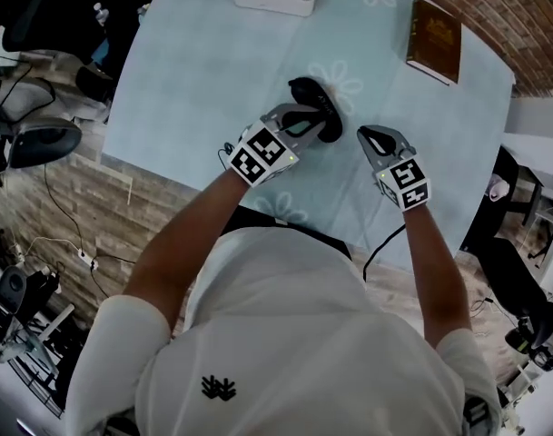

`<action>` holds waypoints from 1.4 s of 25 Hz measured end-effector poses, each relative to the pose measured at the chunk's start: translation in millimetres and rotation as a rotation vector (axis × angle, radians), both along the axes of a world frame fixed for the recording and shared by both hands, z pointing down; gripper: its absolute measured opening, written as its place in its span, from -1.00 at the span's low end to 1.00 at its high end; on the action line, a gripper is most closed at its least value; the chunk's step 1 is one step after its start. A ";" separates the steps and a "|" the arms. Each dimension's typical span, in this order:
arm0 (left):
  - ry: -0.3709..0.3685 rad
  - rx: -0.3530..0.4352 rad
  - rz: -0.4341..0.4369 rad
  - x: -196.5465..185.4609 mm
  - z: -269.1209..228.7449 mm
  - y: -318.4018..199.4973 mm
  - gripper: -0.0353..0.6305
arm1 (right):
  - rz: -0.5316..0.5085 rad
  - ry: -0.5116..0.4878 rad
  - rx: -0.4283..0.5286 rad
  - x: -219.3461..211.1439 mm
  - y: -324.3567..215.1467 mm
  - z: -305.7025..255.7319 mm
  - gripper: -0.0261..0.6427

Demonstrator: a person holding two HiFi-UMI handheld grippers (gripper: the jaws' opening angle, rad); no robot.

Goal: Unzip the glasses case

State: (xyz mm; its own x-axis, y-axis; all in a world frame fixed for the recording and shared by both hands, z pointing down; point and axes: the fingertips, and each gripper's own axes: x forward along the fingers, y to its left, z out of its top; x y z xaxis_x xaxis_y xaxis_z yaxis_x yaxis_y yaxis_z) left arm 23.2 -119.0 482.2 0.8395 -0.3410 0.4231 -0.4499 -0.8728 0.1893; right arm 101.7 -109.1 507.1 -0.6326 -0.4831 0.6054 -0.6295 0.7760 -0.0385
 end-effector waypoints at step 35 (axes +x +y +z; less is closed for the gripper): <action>0.046 -0.093 -0.213 -31.8 -43.6 128.3 -0.72 | 0.042 -0.192 0.005 6.5 142.2 -56.9 -0.92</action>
